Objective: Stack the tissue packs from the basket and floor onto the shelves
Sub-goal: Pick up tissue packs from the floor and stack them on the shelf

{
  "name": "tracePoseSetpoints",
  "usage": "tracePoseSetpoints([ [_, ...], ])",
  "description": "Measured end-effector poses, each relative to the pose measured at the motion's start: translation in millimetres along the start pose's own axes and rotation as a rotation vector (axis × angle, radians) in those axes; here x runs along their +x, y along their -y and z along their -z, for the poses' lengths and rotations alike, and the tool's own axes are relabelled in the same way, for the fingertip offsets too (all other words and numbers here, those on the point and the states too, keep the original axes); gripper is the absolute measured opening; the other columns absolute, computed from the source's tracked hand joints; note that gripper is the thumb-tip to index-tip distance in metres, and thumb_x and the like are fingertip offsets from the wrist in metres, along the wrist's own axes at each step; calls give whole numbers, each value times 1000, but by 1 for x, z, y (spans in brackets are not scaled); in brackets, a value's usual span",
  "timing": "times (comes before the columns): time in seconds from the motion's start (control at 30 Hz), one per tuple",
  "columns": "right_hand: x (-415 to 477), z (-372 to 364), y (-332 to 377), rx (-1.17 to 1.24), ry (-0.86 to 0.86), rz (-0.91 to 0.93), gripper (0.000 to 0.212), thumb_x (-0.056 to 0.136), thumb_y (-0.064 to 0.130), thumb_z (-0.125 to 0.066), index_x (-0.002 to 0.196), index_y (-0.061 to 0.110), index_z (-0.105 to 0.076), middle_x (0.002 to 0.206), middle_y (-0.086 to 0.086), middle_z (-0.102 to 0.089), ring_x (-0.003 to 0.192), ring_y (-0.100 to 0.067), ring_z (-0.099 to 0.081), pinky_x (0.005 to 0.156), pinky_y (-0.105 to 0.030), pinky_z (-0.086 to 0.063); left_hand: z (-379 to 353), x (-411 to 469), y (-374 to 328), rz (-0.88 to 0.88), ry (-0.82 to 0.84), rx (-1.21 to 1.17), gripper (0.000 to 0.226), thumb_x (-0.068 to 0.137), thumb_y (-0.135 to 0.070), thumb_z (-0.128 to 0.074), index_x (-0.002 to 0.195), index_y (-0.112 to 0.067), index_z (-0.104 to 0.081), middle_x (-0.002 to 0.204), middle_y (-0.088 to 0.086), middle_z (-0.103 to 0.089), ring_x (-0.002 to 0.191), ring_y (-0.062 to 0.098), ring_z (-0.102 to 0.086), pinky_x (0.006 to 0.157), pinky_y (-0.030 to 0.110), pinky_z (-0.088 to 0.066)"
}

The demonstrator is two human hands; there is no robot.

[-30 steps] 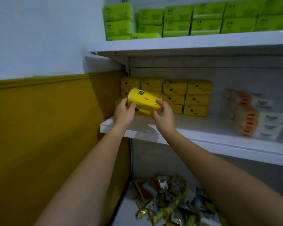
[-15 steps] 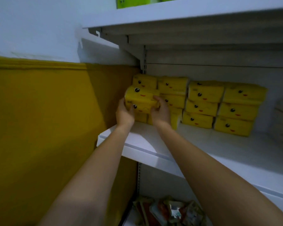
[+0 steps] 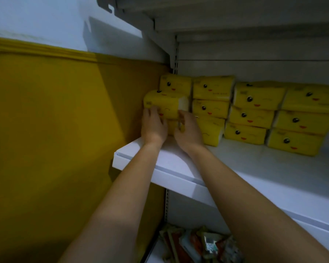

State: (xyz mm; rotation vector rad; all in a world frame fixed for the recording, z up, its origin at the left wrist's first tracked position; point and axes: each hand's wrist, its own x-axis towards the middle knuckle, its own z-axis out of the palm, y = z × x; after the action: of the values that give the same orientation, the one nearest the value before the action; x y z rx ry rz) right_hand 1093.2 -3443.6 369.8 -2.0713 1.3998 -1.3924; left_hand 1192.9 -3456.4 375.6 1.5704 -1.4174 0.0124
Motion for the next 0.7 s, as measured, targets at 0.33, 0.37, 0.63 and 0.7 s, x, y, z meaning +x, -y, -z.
tracePoseSetpoints([
  [0.33,-38,28,20,-254,101,103,54,92,16,-46,144,13,-30,154,-5,-24,139,-22,-24,112,-31,-23,21,-20,-17,-56,290,259,51,98,-24,-37,145,-12,-24,147,14,-33,133,33,-32,105,40,-33],
  [0.37,-49,36,22,-302,125,128,56,91,17,-46,145,13,-30,153,-5,-25,139,-23,-25,111,-32,-25,27,-27,-22,-62,310,231,50,98,-25,-37,145,-11,-25,147,14,-34,132,34,-34,104,40,-35],
  [0.63,-155,134,34,-571,257,24,53,95,24,-43,145,13,-28,154,-6,-24,138,-23,-28,109,-29,-22,68,-120,-84,-211,476,67,48,99,-24,-36,142,-4,-31,141,19,-42,128,34,-40,103,40,-37],
  [0.7,-191,163,35,-621,245,-15,52,95,23,-44,144,11,-29,152,-8,-29,137,-23,-30,108,-27,-21,69,-159,-103,-285,545,49,50,99,-24,-37,145,-6,-28,145,17,-38,133,33,-35,107,40,-33],
])
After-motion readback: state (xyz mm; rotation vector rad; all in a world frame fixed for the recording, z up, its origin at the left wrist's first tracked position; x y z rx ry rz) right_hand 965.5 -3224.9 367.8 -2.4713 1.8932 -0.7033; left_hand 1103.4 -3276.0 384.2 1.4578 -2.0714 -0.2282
